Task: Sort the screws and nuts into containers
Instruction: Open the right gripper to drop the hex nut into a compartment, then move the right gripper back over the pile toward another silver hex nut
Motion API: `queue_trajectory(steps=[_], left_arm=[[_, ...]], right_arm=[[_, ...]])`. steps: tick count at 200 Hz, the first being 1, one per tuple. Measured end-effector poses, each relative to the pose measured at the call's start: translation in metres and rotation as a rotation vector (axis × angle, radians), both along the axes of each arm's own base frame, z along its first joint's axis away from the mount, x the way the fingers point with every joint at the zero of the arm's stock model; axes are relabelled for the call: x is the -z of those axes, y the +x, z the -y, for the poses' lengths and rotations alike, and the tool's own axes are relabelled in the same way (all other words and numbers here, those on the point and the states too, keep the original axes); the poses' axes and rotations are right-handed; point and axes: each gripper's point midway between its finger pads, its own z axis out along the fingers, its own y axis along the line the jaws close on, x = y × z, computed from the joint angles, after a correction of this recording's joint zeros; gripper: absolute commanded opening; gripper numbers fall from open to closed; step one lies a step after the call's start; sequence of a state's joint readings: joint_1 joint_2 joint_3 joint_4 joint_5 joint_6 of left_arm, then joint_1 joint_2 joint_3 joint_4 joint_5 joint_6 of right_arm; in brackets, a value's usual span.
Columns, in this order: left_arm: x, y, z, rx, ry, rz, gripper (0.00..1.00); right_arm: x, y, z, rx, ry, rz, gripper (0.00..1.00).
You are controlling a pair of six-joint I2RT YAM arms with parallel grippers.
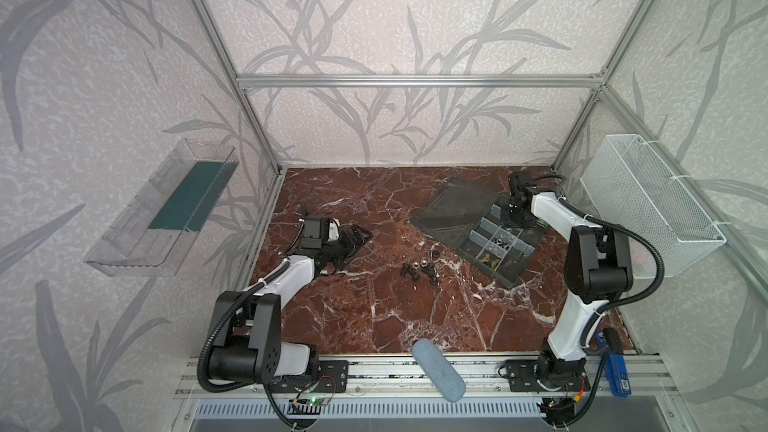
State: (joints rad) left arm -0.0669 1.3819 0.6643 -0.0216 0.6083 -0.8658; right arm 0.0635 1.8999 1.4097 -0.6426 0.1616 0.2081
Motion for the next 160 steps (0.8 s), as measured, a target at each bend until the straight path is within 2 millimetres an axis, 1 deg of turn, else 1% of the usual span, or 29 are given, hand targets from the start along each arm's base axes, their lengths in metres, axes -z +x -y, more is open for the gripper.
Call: queue_trajectory(steps=[16,31,49,61,71,81,88,97,100,113,117,120,134,146,160], left_arm=[[0.0,0.0,0.0,0.0,0.0,0.0,0.99],[0.0,0.0,0.0,0.0,0.0,0.0,0.99],[0.0,0.0,0.0,0.0,-0.001,0.0,0.99],[0.0,0.0,0.0,-0.001,-0.001,-0.001,1.0],[0.0,0.0,0.0,-0.001,-0.001,-0.001,1.0],[0.0,0.0,0.0,-0.001,-0.001,-0.001,1.0],[0.0,0.0,0.0,-0.001,-0.001,-0.001,0.99],[0.0,0.0,0.0,-0.001,-0.001,-0.001,1.0],[0.0,0.0,0.0,-0.001,-0.001,-0.001,1.0],[0.0,0.0,0.0,-0.001,-0.001,-0.001,0.99],[0.0,0.0,0.0,-0.001,-0.001,-0.001,1.0],[0.0,0.0,0.0,-0.001,-0.001,-0.001,0.99],[0.0,0.0,0.0,-0.001,-0.001,-0.001,0.99],[0.0,0.0,0.0,-0.001,-0.001,-0.001,1.0],[0.0,0.0,0.0,-0.001,-0.001,-0.001,0.99]], right_arm=[[-0.001,0.0,-0.003,-0.013,0.013,0.0,0.47],[-0.007,-0.001,-0.009,-0.038,0.046,0.008,0.48],[-0.024,-0.004,-0.025,-0.081,0.122,0.048,0.49],[-0.042,-0.008,-0.038,-0.121,0.173,0.089,0.51],[-0.06,-0.013,-0.054,-0.167,0.209,0.125,0.52],[-0.077,-0.017,-0.075,-0.226,0.235,0.161,0.52],[-0.088,-0.022,-0.094,-0.279,0.253,0.18,0.53],[-0.095,-0.029,-0.118,-0.341,0.269,0.188,0.53],[-0.097,-0.033,-0.129,-0.368,0.275,0.188,0.53],[-0.097,-0.046,-0.164,-0.457,0.292,0.169,0.53],[-0.096,-0.05,-0.172,-0.477,0.294,0.162,0.53],[-0.094,-0.055,-0.182,-0.501,0.3,0.151,0.53],[-0.085,-0.072,-0.213,-0.581,0.312,0.109,0.53],[-0.073,-0.083,-0.235,-0.635,0.316,0.067,0.53],[-0.055,-0.092,-0.253,-0.683,0.304,0.008,0.53]])
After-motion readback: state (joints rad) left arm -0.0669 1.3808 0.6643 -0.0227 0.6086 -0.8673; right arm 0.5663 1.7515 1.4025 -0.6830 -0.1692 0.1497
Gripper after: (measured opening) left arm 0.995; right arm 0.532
